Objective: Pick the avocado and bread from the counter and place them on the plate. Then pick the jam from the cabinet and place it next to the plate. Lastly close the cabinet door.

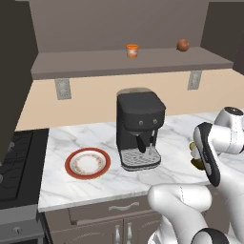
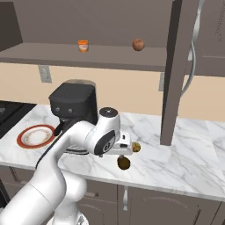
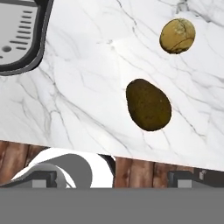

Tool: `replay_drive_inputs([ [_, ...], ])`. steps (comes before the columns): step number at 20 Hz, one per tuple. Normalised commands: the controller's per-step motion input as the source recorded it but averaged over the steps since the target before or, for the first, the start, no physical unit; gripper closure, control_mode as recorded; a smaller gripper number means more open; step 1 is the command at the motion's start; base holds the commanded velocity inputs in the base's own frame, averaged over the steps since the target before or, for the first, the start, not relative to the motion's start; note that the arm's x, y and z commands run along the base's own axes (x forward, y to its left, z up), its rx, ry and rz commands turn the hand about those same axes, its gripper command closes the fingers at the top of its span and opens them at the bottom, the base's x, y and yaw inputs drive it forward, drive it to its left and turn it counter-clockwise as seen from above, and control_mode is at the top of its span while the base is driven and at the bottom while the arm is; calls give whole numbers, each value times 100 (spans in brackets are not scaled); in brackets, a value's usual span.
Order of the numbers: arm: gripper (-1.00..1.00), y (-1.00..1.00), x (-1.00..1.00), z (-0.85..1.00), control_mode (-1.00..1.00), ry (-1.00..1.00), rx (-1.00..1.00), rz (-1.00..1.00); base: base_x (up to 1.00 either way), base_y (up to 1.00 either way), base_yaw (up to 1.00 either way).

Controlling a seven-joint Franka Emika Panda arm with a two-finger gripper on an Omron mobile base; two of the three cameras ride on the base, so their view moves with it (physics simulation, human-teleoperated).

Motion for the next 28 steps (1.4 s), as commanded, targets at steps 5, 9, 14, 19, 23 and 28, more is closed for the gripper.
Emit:
replay_drive_inputs([
  [5, -100, -2, 8, -6, -100, 0, 0, 0, 0, 0, 0],
  [9, -100, -1, 12, -5, -100, 0, 0, 0, 0, 0, 0],
  [14, -100, -6, 12, -2, -100, 0, 0, 0, 0, 0, 0],
  [19, -100, -8, 12, -4, -100, 0, 0, 0, 0, 0, 0],
  [23, -100, -6, 8, -7, -100, 0, 0, 0, 0, 0, 0],
  [28, -100, -6, 5, -9, -100, 0, 0, 0, 0, 0, 0],
])
